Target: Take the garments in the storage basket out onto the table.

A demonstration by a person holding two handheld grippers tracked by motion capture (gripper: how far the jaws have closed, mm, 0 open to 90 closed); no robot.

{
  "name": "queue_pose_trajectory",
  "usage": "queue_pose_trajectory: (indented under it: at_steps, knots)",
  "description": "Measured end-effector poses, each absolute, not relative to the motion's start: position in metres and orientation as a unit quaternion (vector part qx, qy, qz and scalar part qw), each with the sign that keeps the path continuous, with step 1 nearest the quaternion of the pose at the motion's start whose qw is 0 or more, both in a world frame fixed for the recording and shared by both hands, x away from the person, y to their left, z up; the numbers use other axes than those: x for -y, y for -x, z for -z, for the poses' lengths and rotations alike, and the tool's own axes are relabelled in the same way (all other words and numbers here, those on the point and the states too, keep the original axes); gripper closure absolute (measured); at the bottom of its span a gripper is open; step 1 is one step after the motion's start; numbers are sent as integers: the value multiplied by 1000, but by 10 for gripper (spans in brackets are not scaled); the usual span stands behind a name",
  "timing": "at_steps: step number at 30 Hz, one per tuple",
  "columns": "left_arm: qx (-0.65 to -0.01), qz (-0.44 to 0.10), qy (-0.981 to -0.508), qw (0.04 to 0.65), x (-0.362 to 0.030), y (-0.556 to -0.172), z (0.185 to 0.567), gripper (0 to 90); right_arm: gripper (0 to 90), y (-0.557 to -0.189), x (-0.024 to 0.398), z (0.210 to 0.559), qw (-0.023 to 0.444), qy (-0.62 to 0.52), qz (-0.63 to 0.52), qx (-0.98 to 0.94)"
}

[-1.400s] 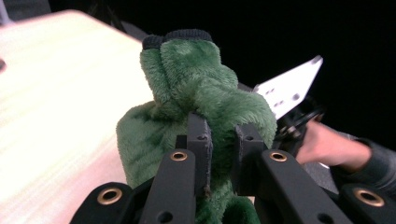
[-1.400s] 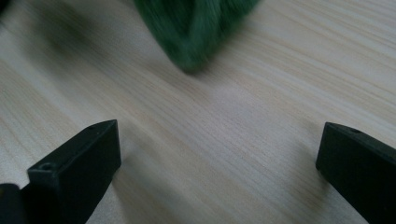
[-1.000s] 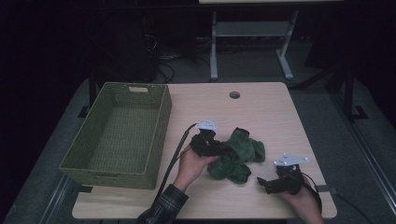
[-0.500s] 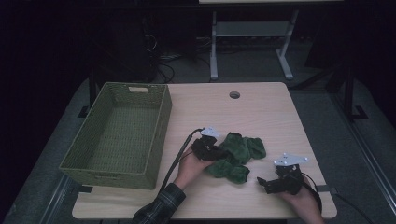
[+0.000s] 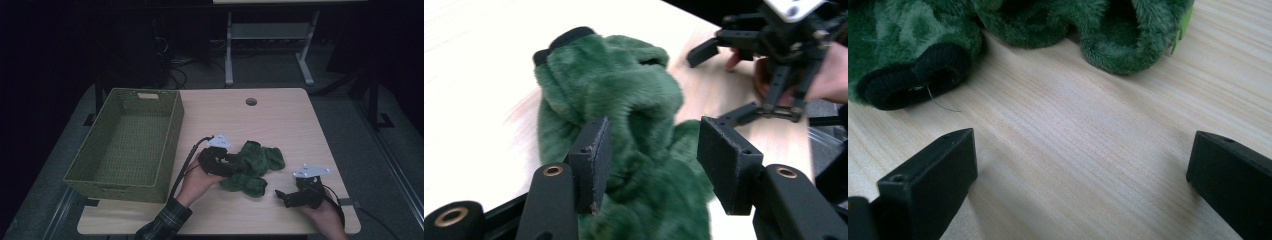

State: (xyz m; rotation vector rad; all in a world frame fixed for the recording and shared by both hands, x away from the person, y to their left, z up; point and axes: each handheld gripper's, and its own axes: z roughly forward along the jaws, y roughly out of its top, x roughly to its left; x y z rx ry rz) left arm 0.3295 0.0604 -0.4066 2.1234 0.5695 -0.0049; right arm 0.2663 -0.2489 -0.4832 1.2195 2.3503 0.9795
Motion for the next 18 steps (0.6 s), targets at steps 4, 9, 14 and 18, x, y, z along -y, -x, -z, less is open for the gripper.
queue_pose_trajectory:
  at_steps: [4, 9, 14, 18]
  knots:
    - [-218, 6, -861, 460, -62, -312, 401, 523, 0, -266, 249, 483, 159, -427, -343, -822]
    - [-203, 9, -867, 455, -58, -299, 404, 546, 0, -266, 249, 483, 158, -427, -343, -822]
    - [-202, 8, -873, 443, -53, -293, 414, 545, 0, -266, 249, 483, 158, -426, -343, -822]
    - [-199, 13, -879, 432, -48, -292, 423, 530, 0, -266, 249, 483, 159, -426, -343, -822]
